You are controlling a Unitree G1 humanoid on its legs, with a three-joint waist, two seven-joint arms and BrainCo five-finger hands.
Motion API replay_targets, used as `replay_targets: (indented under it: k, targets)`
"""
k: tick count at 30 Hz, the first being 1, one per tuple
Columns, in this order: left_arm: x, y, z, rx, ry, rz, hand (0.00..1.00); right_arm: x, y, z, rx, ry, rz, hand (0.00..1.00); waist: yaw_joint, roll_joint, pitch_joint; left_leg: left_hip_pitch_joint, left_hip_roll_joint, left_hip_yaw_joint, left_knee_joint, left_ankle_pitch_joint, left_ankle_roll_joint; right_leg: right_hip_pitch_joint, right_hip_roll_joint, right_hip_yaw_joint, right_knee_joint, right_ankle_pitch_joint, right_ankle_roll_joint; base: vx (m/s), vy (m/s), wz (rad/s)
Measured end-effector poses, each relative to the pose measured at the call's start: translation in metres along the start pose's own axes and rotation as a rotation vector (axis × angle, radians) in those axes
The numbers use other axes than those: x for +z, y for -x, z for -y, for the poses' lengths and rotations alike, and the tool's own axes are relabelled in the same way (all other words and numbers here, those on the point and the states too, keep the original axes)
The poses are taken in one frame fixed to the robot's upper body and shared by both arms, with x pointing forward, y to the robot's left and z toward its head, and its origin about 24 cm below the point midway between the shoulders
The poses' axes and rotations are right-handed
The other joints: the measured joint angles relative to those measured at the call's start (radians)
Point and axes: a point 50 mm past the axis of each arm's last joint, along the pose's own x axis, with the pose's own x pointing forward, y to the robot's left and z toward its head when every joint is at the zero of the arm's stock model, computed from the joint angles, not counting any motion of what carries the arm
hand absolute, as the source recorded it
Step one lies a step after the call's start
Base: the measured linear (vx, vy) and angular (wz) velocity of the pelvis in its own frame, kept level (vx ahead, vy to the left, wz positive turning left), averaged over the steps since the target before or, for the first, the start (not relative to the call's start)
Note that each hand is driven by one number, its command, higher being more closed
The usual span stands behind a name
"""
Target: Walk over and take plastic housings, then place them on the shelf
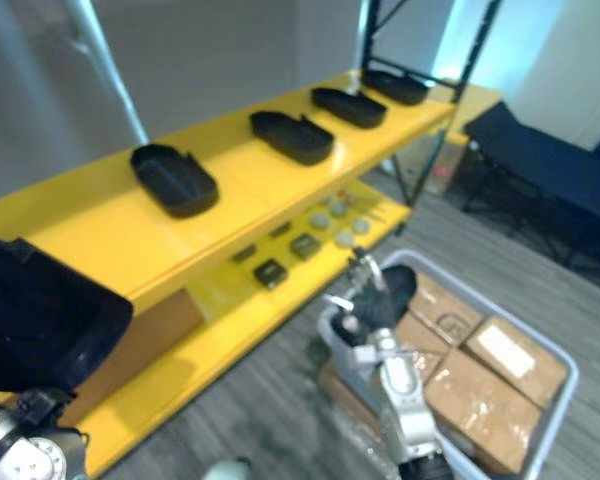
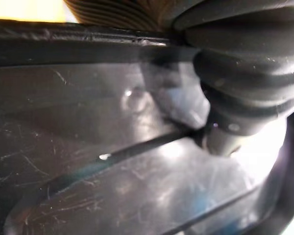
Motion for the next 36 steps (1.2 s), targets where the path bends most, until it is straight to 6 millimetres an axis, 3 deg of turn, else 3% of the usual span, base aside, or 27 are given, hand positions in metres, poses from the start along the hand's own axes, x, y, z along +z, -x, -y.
replay_targets:
  k: [5, 10, 11, 13, 18, 20, 32, 35, 36]
  targets:
    - [0.001, 0.002, 0.013, -0.049, 0.012, 0.017, 1.00, 0.007, -0.001, 0.002, 0.019, 0.005, 0.052, 0.00, -0.001, -0.002, 0.001, 0.000, -0.025, -0.026, -0.017, 0.013, 0.008, -0.009, -0.029, 0.024, 0.059, -0.026, -0.042, 0.04, 0.079, 0.25]
    - [0.012, -0.005, 0.042, -0.205, 0.081, 0.109, 1.00, 0.018, 0.001, 0.017, -0.012, 0.065, 0.115, 0.00, -0.042, -0.003, 0.008, -0.003, -0.038, -0.136, -0.065, 0.073, 0.015, -0.017, -0.028, 0.200, 0.175, -0.069, -0.091, 0.02, 0.028, 0.77]
    - [0.016, -0.007, 0.047, -0.230, 0.098, 0.143, 1.00, 0.023, 0.001, 0.017, -0.005, 0.072, 0.136, 0.00, -0.044, -0.004, 0.014, -0.004, -0.045, -0.160, -0.081, 0.086, 0.010, -0.017, -0.028, 0.229, 0.192, -0.117, -0.107, -0.03, -0.082, 0.63]
    - [0.019, -0.011, 0.050, -0.239, 0.115, 0.173, 1.00, 0.034, -0.003, 0.014, 0.017, 0.090, 0.190, 0.00, -0.037, -0.026, 0.032, -0.009, -0.053, -0.183, -0.081, 0.099, -0.002, 0.000, -0.026, 0.235, 0.191, -0.164, -0.092, -0.05, -0.125, 0.40]
    - [0.013, -0.004, 0.049, -0.238, 0.111, 0.124, 1.00, 0.044, -0.006, 0.020, 0.024, 0.140, 0.225, 0.00, -0.027, 0.034, 0.073, -0.018, -0.014, -0.205, -0.092, 0.140, -0.033, 0.008, 0.021, 0.259, 0.168, -0.210, -0.032, -0.12, -0.096, 0.05]
    - [0.012, -0.003, 0.049, -0.235, 0.113, 0.118, 1.00, 0.044, -0.005, 0.021, 0.018, 0.140, 0.224, 0.00, -0.032, 0.036, 0.074, -0.017, -0.006, -0.206, -0.098, 0.149, -0.037, 0.011, 0.029, 0.260, 0.163, -0.215, -0.001, -0.12, -0.068, -0.02]
    - [0.008, 0.004, 0.039, -0.229, 0.035, 0.097, 1.00, 0.031, 0.006, 0.016, -0.018, 0.077, 0.194, 0.00, -0.043, 0.036, 0.076, 0.013, -0.018, -0.198, -0.121, 0.163, -0.031, 0.023, 0.004, 0.263, 0.190, -0.238, 0.029, -0.05, 0.010, 0.01]
    - [0.011, 0.004, 0.037, -0.210, 0.046, 0.106, 1.00, 0.029, 0.009, 0.016, -0.036, 0.065, 0.188, 0.00, -0.045, 0.021, 0.069, 0.003, -0.050, -0.208, -0.127, 0.167, -0.033, 0.032, -0.025, 0.229, 0.201, -0.253, 0.027, 0.05, 0.019, 0.35]
    - [0.014, 0.003, 0.038, -0.215, 0.058, 0.125, 1.00, 0.030, 0.009, 0.017, -0.052, 0.062, 0.193, 0.00, -0.044, 0.001, 0.074, -0.006, -0.072, -0.200, -0.111, 0.159, -0.025, 0.047, -0.046, 0.210, 0.200, -0.253, 0.022, 0.10, 0.047, 0.45]
